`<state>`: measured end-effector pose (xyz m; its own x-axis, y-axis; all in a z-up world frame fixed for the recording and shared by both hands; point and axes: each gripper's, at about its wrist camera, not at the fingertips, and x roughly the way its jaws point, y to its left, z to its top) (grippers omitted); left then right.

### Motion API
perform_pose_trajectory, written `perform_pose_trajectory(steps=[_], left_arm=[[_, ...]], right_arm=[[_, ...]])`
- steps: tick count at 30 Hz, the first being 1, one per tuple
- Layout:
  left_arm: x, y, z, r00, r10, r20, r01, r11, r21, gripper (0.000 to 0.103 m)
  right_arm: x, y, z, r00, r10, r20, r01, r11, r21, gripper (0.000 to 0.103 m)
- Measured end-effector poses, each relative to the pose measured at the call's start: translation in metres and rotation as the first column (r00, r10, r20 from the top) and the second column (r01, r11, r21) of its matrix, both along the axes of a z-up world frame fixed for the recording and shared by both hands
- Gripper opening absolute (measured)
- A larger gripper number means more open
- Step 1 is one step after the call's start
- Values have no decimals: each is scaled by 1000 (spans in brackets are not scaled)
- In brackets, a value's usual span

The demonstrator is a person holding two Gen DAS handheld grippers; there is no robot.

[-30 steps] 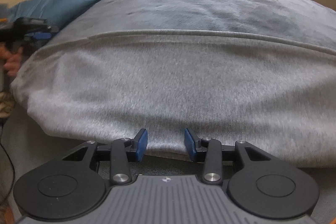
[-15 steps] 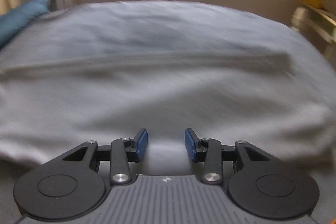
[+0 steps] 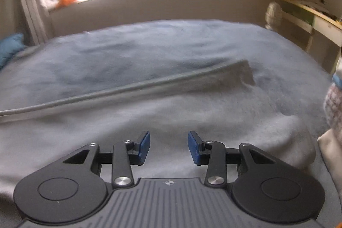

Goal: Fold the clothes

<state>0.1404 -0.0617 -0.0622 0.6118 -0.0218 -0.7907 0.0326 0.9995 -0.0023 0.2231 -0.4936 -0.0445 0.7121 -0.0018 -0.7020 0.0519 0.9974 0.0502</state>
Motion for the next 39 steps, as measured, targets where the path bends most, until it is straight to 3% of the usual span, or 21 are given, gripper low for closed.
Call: perform_pose_trajectory(steps=[3, 5, 8, 11, 15, 18, 23, 27, 31, 34, 39], left_arm=[[-3, -1, -1, 1000, -11, 1, 11, 1000, 16, 56], [-4, 0, -2, 1000, -12, -2, 12, 1000, 19, 57], [-4, -3, -4, 1000, -16, -8, 17, 999, 44, 58], [-3, -10, -1, 999, -35, -10, 35, 995, 95, 60], [-3, -8, 1, 1000, 22, -6, -22, 997, 75, 62], [-7, -3, 5, 995, 97, 7, -98, 995, 9, 62], [-17, 7, 19, 989, 140, 47, -138, 989, -46, 63], [-25, 27, 31, 978, 196, 70, -189, 977, -95, 65], [-34, 52, 36, 964, 255, 77, -242, 959, -146, 67], [-48, 74, 35, 942, 324, 85, -306, 936, -175, 67], [-75, 110, 25, 850, 516, 106, -493, 851, -181, 70]], right_arm=[[-12, -30, -18, 995, -96, -42, 96, 995, 4, 41], [-34, -47, -18, 990, -143, -22, 144, 987, 70, 41], [-63, -52, -7, 983, -182, -13, 182, 976, 124, 42], [-80, -42, 14, 988, -153, -7, 152, 973, 175, 42], [-80, 2, 50, 999, 18, 42, -26, 978, 207, 43], [-69, 52, 70, 981, 185, 52, -192, 955, 226, 43], [-47, 138, 84, 918, 398, 7, -384, 881, 275, 43], [-30, 195, 78, 858, 508, -75, -472, 838, 273, 43], [-15, 249, 71, 815, 560, -148, -525, 823, 218, 43], [-10, 284, 61, 788, 593, -164, -564, 803, 193, 43], [-5, 324, 25, 783, 599, -165, -570, 798, 193, 43]])
